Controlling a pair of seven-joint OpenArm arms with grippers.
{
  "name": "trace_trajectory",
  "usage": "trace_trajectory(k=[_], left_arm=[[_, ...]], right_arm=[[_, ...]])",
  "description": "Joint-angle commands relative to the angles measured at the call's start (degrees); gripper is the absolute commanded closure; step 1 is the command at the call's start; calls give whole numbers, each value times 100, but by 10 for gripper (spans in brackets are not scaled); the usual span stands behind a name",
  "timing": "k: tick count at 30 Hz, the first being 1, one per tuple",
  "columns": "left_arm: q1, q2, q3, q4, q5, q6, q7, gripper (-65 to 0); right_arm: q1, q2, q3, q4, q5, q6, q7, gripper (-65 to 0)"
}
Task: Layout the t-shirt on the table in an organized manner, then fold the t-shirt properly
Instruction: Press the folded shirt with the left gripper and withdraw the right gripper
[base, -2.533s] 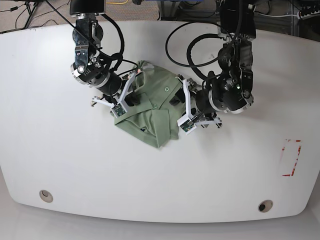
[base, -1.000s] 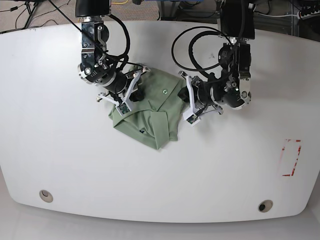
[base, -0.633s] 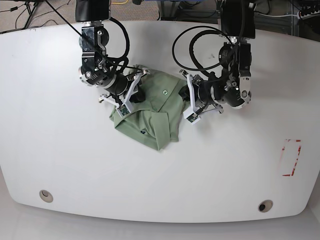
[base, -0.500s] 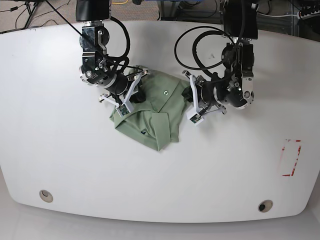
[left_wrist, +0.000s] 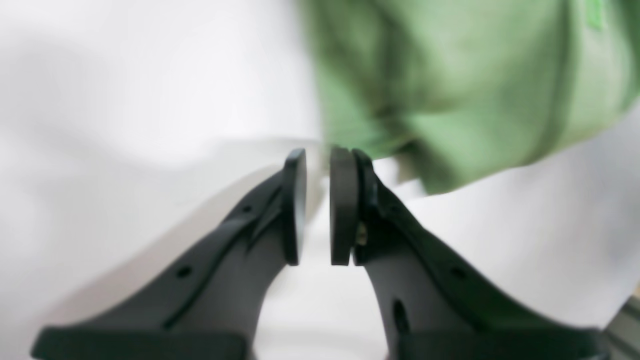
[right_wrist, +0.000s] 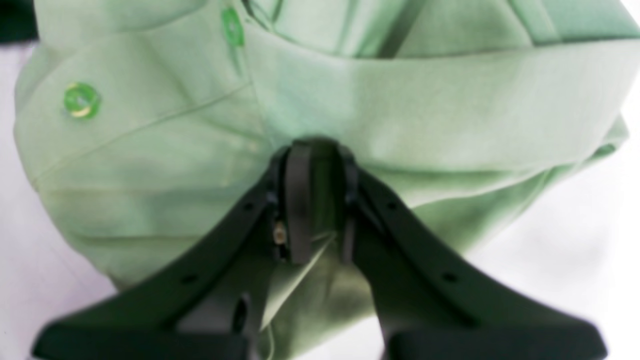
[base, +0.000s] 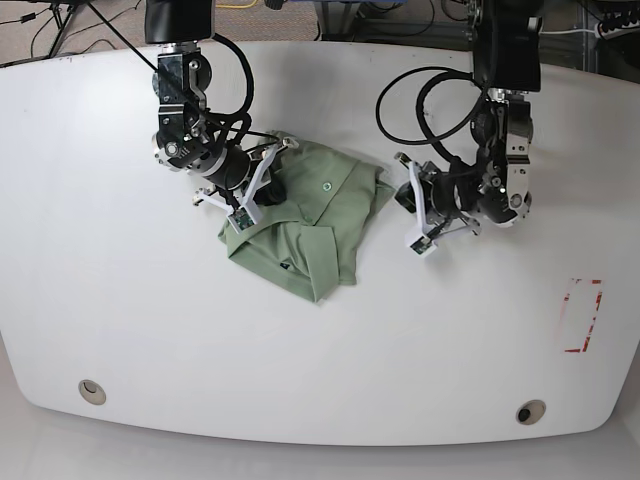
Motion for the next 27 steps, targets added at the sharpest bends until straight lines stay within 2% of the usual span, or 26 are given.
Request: trace_trajectory(k=[1, 8, 11, 16, 18, 22, 27], left_arm=[[-194, -6, -57, 107, -104, -10, -33, -61], [-537, -24, -743, 397, -605, -10, 433, -81], [-713, -24, -919, 503, -877, -10, 626, -138], [-1117, 55, -989, 573, -1238, -10, 907, -276], [-1258, 257, -980, 573, -1282, -10, 943, -304], [-1451, 635, -954, 520, -1167, -10, 943, -307], [-1601, 1040, -356, 345, -930, -10, 732, -310]], right_arm=[[41, 46, 6, 66, -51, -10, -69, -73], [41, 46, 6, 119, -51, -10, -69, -73], [41, 46, 6, 268, -51, -10, -96, -73], [-47, 46, 6, 778, -51, -10, -245, -73], [-47, 46, 6, 1015, -51, -10, -333, -75], [-47, 46, 6, 1376, -24, -10, -535, -76], [-38, 46, 6, 1789, -24, -10, -799, -76]])
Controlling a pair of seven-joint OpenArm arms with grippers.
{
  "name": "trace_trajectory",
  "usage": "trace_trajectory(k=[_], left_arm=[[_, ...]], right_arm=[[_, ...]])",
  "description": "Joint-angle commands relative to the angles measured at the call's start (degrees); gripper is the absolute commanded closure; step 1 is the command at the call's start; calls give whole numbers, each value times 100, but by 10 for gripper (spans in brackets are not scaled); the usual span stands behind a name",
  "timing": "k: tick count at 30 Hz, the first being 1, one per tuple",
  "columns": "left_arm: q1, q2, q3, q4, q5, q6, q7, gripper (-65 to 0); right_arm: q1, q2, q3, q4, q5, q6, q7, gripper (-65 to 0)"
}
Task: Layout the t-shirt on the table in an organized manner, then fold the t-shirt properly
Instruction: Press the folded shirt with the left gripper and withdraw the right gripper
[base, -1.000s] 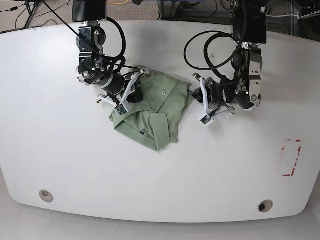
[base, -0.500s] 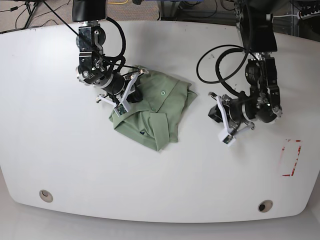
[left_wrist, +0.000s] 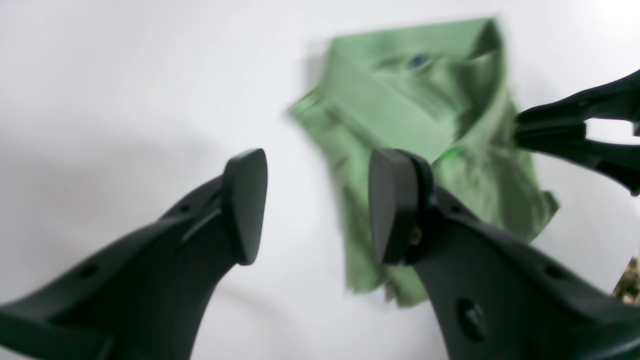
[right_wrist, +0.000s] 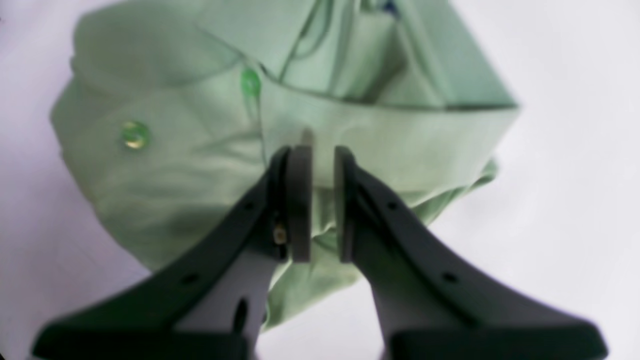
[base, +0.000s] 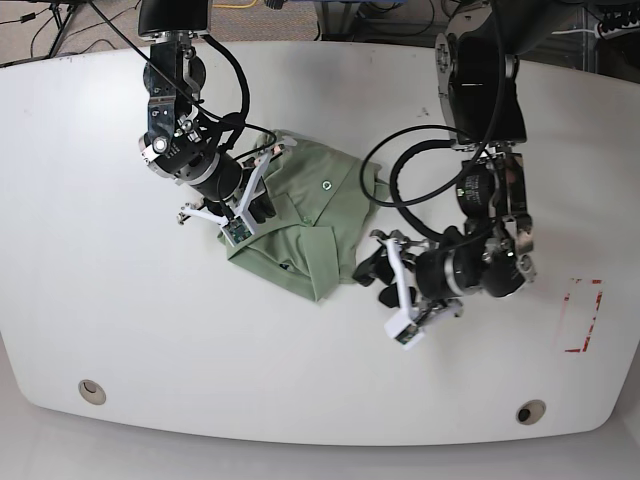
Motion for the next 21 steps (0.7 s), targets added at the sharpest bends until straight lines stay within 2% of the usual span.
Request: trace_trajectory(k=[1, 7, 14, 21], left_arm=[[-169, 159, 316, -115, 10, -10, -355, -310], [-72, 274, 905, -783, 45, -10, -962, -307], [7, 212, 1142, -1706, 45, -10, -1779, -307], [-46, 19, 1177, -2594, 45, -10, -2351, -307]], right_arm=[[82, 15, 17, 266, 54, 14, 10, -76], [82, 15, 17, 239, 37, 14, 10, -78], [82, 15, 17, -270, 28, 14, 54, -76], [170, 77, 17, -1193, 28, 14, 616, -75]])
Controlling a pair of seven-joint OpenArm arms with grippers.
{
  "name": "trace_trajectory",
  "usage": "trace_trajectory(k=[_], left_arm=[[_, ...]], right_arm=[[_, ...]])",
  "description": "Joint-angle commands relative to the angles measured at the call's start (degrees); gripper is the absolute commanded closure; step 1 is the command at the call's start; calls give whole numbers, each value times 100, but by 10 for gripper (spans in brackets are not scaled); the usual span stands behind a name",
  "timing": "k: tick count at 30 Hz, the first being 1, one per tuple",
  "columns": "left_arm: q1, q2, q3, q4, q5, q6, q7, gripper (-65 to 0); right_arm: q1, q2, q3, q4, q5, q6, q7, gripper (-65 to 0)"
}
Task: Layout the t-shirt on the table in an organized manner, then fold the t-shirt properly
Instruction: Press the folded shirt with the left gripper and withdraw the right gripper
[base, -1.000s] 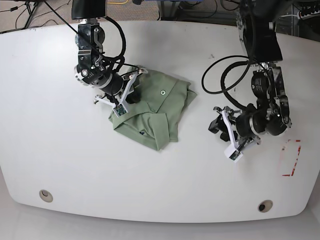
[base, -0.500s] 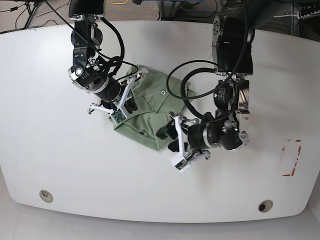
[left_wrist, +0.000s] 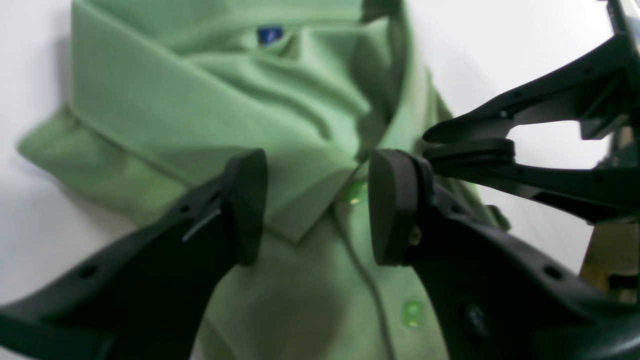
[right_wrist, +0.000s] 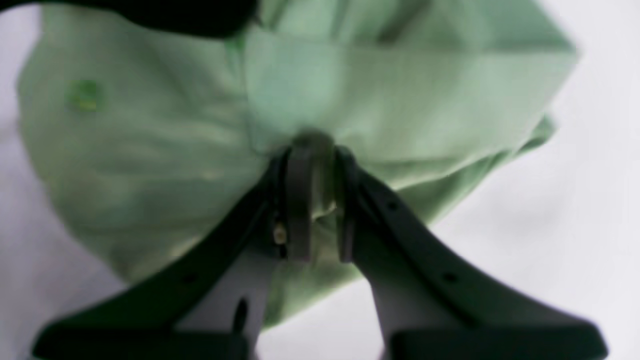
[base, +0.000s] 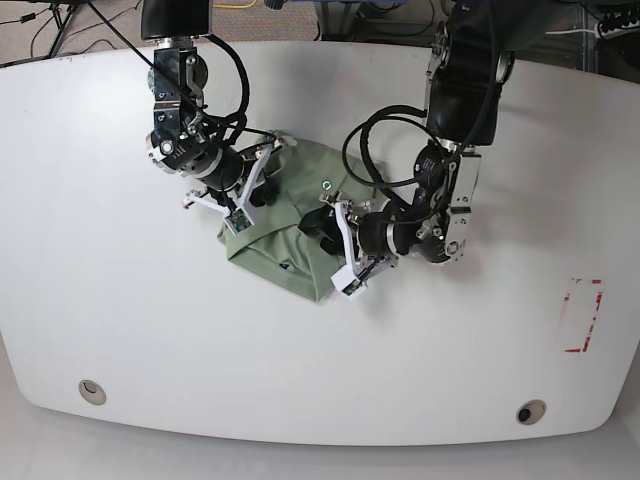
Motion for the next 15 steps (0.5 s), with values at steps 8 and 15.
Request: trace_trajectory(k=[8, 15], left_arm=[[-203, -232, 6, -445, -130, -17, -499, -307], [-151, -469, 6, -445, -156, -17, -438, -307]], right_arm=[[375, 244, 4, -1041, 83, 60, 867, -75], [744, 262, -5, -1454, 74, 403, 875, -75]])
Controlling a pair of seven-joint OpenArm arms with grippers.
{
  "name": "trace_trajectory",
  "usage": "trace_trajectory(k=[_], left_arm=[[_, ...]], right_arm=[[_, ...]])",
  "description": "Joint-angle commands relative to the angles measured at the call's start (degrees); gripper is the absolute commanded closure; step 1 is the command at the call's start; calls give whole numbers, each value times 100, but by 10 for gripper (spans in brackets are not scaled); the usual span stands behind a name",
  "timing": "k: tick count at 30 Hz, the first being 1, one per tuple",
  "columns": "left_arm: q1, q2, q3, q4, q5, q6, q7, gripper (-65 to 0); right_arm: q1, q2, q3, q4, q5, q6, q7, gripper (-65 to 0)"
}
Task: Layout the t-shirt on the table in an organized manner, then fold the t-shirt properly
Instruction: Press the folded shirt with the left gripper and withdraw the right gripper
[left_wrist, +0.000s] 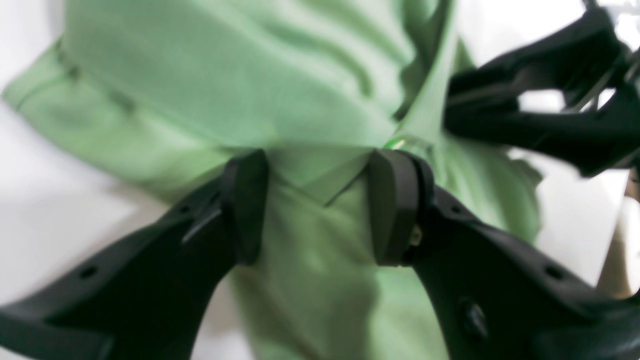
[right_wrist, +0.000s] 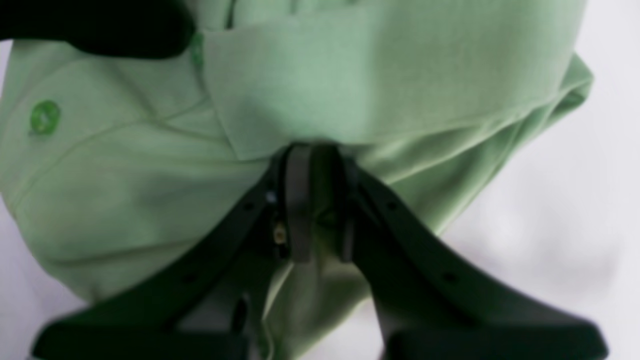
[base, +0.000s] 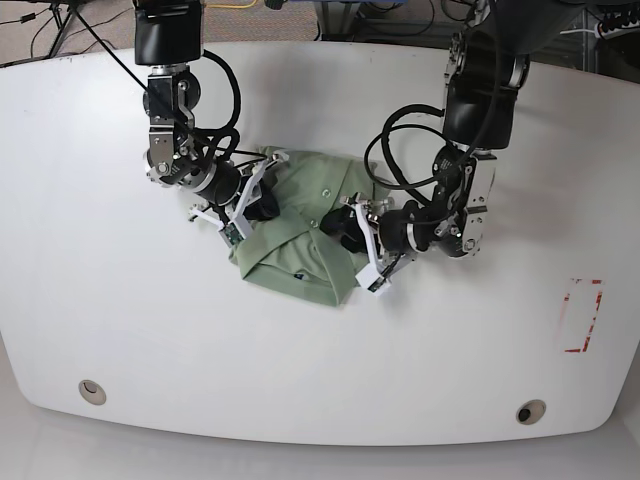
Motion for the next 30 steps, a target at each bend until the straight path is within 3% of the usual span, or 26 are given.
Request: trace_trajectory(k=[1, 8, 14, 20, 25, 30], left_arm=[[-103, -23, -12, 71, -16, -10, 89, -307], [73, -120, -38, 159, -78, -10, 353, -307], [170, -243, -47, 862, -500, -10, 415, -307], [38, -278, -38, 1565, -728, -10, 749, -307], [-76, 56, -20, 1820, -719, -10, 793, -307], [-261, 407, 147, 1820, -684, 469, 749, -307]], right_arm=[[143, 45, -7, -40, -160, -29, -176, -75], [292, 63, -7, -40, -169, -29, -185, -75], [240, 63, 2, 434, -169, -29, -229, -75], [73, 98, 46, 1911, -169, -56, -1117, -75], [-94, 195, 116, 2843, -178, -56, -1547, -75], [-323, 221, 740, 3160, -178, -29, -1556, -75]])
